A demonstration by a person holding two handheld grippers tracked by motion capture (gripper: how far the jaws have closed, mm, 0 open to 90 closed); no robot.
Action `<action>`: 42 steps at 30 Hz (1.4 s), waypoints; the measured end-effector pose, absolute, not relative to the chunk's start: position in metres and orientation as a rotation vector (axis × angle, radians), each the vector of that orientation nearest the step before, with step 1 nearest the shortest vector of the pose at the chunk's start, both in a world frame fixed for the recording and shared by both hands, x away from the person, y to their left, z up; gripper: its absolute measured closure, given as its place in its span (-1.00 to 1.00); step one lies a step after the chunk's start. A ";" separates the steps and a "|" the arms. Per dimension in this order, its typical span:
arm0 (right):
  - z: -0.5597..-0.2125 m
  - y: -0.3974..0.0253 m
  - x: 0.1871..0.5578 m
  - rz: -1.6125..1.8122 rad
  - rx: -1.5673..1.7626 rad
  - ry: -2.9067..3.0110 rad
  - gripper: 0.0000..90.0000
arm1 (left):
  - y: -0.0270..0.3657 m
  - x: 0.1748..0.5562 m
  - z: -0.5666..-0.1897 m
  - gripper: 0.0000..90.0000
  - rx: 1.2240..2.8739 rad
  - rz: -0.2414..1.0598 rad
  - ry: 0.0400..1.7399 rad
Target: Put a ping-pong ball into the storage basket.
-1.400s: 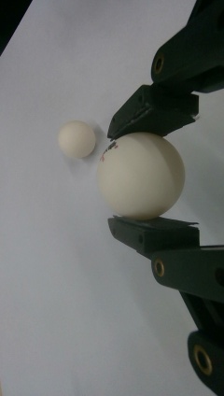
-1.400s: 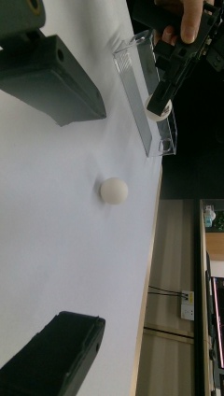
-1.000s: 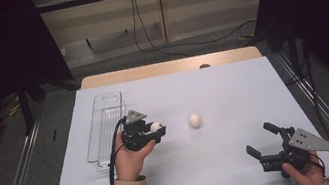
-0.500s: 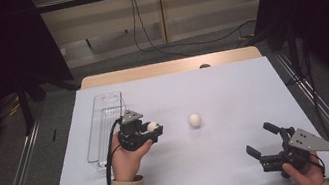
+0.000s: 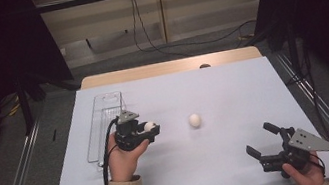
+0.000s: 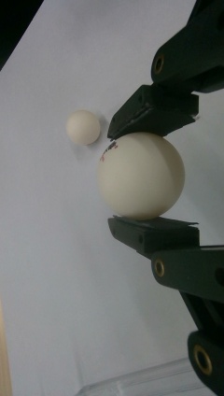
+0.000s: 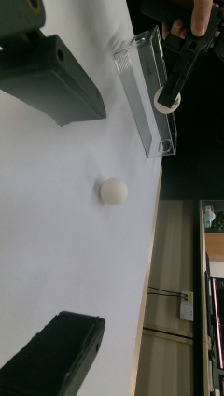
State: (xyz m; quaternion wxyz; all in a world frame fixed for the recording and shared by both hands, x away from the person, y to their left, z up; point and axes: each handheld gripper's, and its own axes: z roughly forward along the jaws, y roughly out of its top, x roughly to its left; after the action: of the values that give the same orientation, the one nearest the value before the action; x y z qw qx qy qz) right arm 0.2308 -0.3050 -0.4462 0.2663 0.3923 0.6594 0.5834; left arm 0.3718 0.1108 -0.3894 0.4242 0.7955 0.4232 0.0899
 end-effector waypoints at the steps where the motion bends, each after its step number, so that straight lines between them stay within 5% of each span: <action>1: -0.446 -0.305 0.231 1.575 1.060 1.778 -0.96 | 0.111 0.372 -0.389 0.14 1.986 0.228 1.058; 42: -0.446 -0.305 0.230 1.573 1.062 1.780 -0.96 | 0.132 0.372 -0.381 0.14 1.954 0.250 1.083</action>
State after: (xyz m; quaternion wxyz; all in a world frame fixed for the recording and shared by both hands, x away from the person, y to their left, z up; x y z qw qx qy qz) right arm 0.2300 -0.3055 -0.4462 0.2669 0.3933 0.6593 0.5826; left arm 0.3717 0.1315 -0.3814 0.4319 0.7840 0.4343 0.1004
